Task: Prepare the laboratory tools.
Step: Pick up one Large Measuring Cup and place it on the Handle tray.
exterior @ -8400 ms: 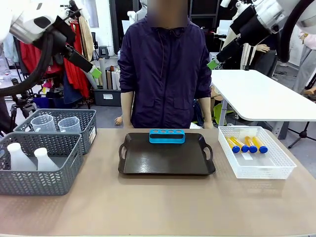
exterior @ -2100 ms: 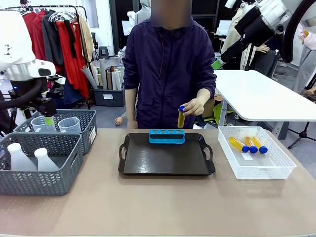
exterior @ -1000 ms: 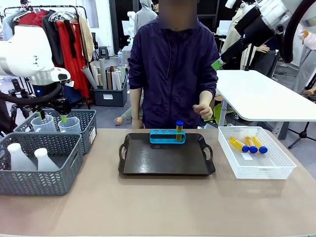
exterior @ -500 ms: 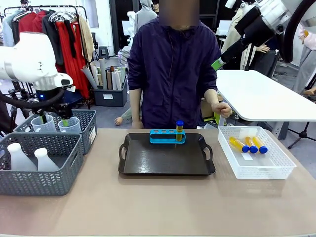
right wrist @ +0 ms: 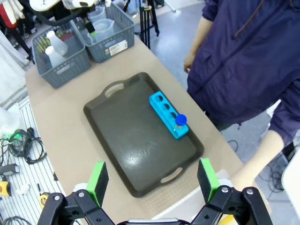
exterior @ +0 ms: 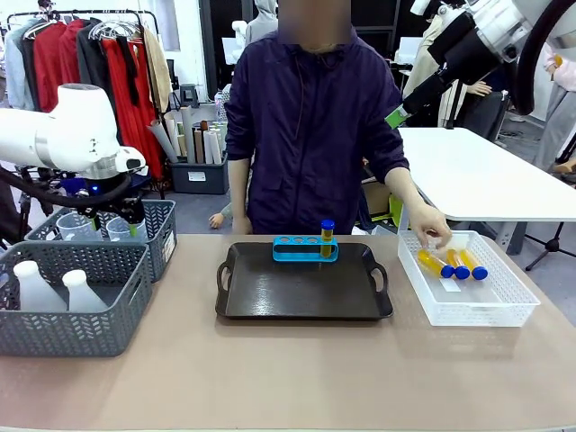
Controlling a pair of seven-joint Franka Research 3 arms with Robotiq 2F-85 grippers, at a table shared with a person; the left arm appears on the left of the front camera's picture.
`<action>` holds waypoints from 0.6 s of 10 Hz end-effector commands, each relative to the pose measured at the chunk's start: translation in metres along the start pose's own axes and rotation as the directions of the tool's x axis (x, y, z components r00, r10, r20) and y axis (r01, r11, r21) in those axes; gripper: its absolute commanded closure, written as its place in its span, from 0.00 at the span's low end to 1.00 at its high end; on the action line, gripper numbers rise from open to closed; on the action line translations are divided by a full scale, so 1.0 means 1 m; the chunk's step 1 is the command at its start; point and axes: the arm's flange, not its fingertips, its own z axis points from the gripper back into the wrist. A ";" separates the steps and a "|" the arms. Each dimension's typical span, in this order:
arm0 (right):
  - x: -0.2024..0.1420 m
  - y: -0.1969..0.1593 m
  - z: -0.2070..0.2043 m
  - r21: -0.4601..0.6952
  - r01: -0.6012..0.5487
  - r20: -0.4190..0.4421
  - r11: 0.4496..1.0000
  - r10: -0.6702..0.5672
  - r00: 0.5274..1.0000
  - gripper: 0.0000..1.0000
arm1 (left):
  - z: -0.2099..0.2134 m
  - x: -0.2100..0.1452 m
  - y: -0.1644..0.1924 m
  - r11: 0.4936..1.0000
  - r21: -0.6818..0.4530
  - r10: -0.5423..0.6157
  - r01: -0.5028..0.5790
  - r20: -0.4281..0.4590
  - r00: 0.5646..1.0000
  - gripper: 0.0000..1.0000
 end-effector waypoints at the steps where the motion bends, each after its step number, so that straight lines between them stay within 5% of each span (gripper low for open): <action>1: 0.000 0.000 0.001 0.001 -0.001 0.003 1.000 0.001 1.000 0.00 | -0.009 0.003 0.000 0.998 0.037 0.047 -0.047 0.007 0.999 0.00; 3: 0.000 0.000 0.001 0.001 -0.001 0.003 1.000 0.001 1.000 0.00 | -0.024 0.005 0.001 0.997 0.020 0.078 -0.079 0.010 0.997 0.00; 4: 0.000 0.000 0.001 0.001 -0.001 0.003 1.000 0.001 1.000 0.00 | -0.028 0.005 0.003 0.997 0.014 0.073 -0.073 0.006 0.997 0.12; 6: 0.000 0.000 0.001 0.001 -0.001 0.003 1.000 0.001 1.000 0.00 | -0.031 0.004 -0.001 0.997 0.004 0.078 -0.078 0.010 0.997 0.51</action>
